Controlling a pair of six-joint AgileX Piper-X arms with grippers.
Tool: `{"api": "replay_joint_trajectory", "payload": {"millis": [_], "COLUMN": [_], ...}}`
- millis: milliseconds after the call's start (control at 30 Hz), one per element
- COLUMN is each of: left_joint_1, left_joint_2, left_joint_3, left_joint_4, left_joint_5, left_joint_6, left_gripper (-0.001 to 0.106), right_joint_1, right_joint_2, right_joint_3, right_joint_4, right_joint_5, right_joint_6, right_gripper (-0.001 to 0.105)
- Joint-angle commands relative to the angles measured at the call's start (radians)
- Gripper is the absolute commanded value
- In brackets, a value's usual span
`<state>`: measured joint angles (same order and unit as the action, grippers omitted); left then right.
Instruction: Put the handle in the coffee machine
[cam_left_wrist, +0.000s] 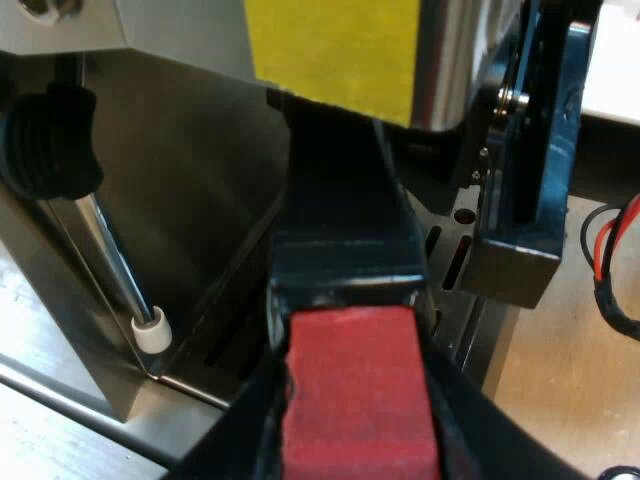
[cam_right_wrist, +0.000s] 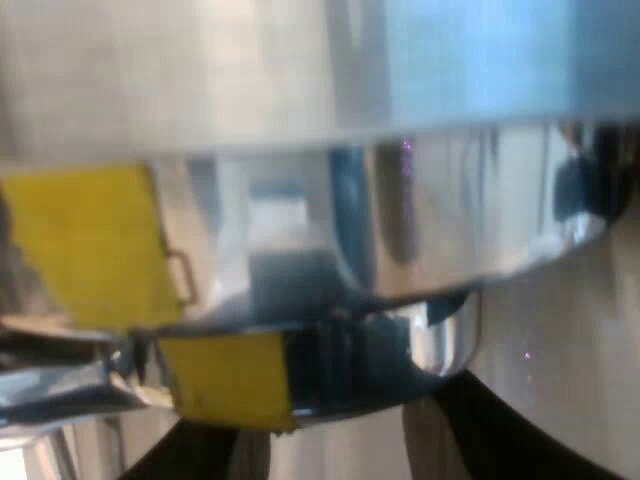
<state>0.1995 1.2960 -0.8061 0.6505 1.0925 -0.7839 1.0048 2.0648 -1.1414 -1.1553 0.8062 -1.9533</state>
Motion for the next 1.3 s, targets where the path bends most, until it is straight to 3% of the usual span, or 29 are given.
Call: {"api": "replay_joint_trajectory", "payload": {"millis": [33,300,533,967,1100,1133,1200,1300], "left_joint_1": [-0.002,-0.002,-0.002,-0.002,-0.002,-0.002,-0.002,-0.002], "left_joint_2": [-0.026,-0.026,-0.026,-0.026,-0.026,-0.026,-0.026,-0.026], "left_joint_3": [-0.019,-0.019,-0.019,-0.019,-0.019,-0.019,-0.019,-0.019], "left_joint_4": [-0.018,-0.018,-0.020,-0.020,-0.020,-0.020,-0.020,-0.020], "left_joint_5": [0.133,0.133,0.133,0.133,0.133,0.133,0.133,0.133], "left_joint_6": [0.007,0.007,0.007,0.007,0.007,0.007,0.007,0.007], "left_gripper": [0.000,0.000,0.000,0.000,0.015,0.031,0.049,0.065], "right_joint_1": [-0.008,-0.005,-0.005,-0.005,-0.005,-0.005,-0.005,-0.005], "right_joint_2": [-0.008,-0.008,-0.008,-0.008,-0.008,-0.008,-0.008,-0.008], "right_joint_3": [-0.012,-0.012,-0.012,-0.012,-0.012,-0.012,-0.012,-0.012], "right_joint_4": [-0.078,-0.165,-0.180,-0.202,-0.202,-0.202,-0.202,-0.202], "right_joint_5": [-0.007,-0.007,-0.012,-0.012,-0.012,-0.012,-0.012,-0.012], "right_joint_6": [-0.075,-0.079,-0.135,-0.137,-0.137,-0.137,-0.137,-0.137], "right_gripper": [0.035,0.035,0.035,0.035,0.035,0.035,0.035,0.035]}}
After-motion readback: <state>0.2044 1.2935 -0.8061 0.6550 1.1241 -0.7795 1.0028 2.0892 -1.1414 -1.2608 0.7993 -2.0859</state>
